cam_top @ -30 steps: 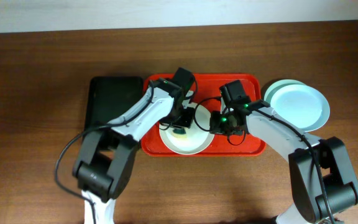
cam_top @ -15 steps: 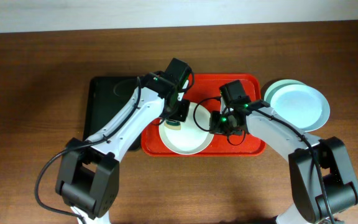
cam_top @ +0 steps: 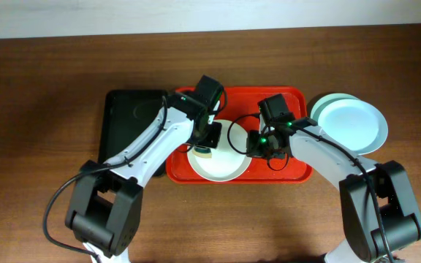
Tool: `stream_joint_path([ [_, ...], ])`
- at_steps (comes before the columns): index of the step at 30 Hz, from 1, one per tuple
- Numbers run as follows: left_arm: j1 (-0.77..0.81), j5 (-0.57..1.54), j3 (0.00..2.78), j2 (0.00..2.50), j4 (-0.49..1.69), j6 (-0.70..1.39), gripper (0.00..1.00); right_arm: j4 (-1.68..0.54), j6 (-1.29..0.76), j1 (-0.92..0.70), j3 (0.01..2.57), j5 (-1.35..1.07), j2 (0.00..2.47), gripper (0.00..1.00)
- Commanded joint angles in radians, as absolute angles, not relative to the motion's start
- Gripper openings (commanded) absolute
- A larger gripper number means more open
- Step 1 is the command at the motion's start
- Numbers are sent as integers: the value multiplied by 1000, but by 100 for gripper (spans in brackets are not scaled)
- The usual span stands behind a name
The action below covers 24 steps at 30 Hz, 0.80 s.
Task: Clean dirty plates on tray and stack at the side
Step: 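Scrub the white plate with the sponge while the right gripper holds it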
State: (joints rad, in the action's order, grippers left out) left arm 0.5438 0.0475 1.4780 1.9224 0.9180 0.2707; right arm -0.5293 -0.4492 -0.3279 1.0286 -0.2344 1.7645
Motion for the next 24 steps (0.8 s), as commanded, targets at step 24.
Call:
stream_joint_path([
  [24, 540, -30, 1311, 1917, 709, 397, 0, -534, -454, -334, 1019, -224, 1762, 4],
])
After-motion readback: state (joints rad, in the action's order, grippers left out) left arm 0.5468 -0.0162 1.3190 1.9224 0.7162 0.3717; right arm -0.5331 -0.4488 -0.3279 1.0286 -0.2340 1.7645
